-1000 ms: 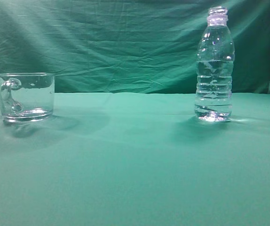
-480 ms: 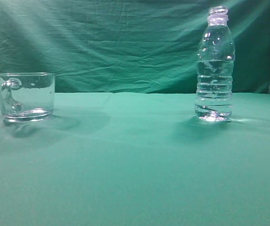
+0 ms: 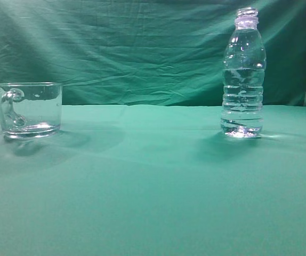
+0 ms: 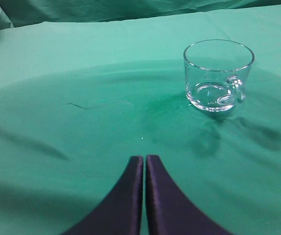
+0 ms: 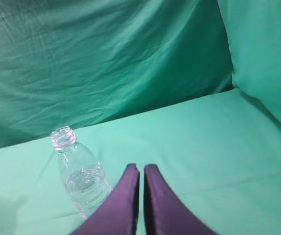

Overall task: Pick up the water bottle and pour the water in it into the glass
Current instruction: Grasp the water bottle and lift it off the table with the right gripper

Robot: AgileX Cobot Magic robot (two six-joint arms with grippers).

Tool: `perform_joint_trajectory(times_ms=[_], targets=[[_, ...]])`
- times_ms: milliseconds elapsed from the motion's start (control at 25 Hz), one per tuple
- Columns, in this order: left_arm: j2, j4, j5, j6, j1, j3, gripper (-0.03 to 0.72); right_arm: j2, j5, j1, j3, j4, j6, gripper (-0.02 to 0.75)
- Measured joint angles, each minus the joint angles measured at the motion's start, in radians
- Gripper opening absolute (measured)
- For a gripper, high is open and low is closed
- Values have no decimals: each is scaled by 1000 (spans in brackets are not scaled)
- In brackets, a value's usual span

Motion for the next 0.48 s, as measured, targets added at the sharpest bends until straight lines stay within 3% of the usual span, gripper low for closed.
perform_joint_trajectory(times_ms=[160, 320, 480], targets=[[0, 0, 0, 0, 0, 0, 0, 141, -45, 0, -37, 0, 0, 0], [0, 0, 0, 0, 0, 0, 0, 283, -196, 18, -39, -5, 0, 0], [0, 0, 0, 0, 0, 0, 0, 431, -309, 133, -41, -162, -4, 0]])
